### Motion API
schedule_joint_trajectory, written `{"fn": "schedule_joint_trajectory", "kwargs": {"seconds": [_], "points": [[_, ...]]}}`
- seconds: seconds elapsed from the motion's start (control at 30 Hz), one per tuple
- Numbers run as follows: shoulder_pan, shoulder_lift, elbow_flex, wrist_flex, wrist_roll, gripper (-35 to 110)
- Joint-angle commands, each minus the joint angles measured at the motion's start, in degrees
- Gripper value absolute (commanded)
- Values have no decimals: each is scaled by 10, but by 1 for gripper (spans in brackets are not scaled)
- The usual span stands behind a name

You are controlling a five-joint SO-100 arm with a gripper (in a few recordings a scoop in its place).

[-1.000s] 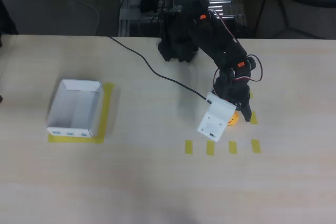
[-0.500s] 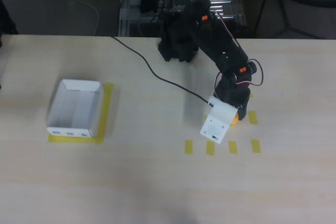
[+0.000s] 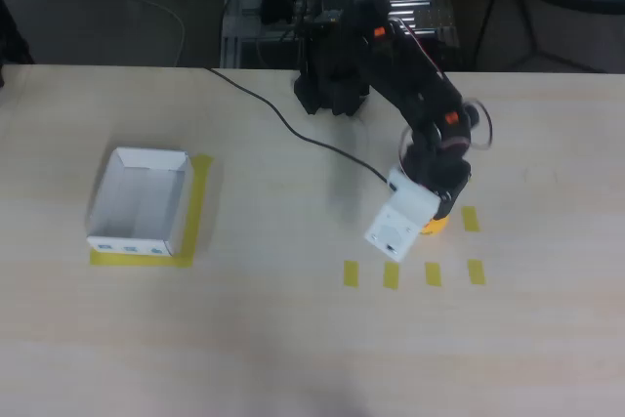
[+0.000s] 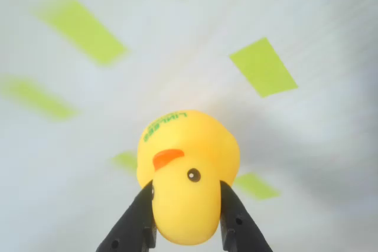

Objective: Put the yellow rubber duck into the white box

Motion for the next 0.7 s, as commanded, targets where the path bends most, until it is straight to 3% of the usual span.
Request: {"fn": "schedule_joint_trajectory", "kwargs": {"seconds": [0.0,0.23,0.4,0.53,0.67], "points": [[109,267,-124,17,52,0],[487,388,-159,14,44,0],[724,375,-50,-96,10,0],[843,310,21,-214,2,0],[894,231,88,-294,-44,0]]}}
